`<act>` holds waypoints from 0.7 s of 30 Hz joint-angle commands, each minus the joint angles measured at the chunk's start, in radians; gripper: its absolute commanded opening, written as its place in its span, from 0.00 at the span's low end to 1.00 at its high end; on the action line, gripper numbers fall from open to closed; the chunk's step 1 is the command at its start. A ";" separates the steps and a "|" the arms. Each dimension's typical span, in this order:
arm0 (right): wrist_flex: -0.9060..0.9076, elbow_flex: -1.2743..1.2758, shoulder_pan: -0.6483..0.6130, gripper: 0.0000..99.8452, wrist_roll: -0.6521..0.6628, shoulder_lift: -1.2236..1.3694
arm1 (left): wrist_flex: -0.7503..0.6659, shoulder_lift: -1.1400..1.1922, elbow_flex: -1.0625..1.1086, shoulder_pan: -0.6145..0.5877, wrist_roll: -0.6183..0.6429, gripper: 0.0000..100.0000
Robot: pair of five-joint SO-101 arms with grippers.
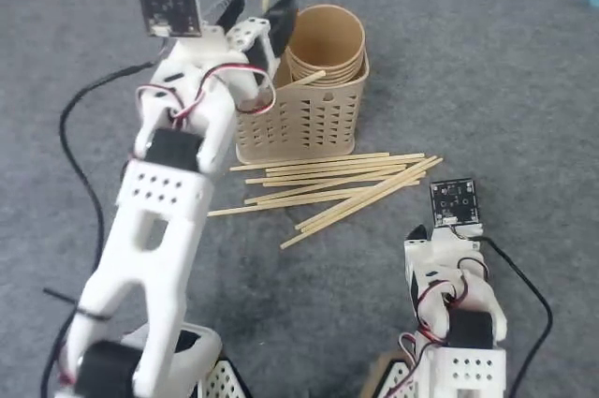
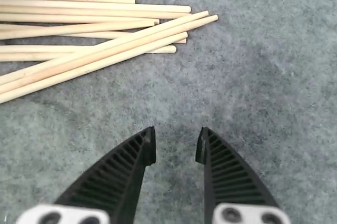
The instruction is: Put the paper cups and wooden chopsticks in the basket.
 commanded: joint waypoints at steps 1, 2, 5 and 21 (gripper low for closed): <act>-0.001 0.018 -0.001 0.14 0.015 -0.016 | 0.115 -0.158 -0.007 0.003 0.011 0.27; 0.001 0.018 -0.001 0.14 0.015 -0.016 | 0.150 -0.196 -0.007 -0.011 0.012 0.26; 0.002 0.018 -0.001 0.14 0.015 -0.016 | 0.267 -0.299 -0.007 -0.063 0.014 0.23; 0.031 0.018 -0.004 0.14 0.015 -0.021 | 0.634 -0.169 0.223 -0.348 0.008 0.19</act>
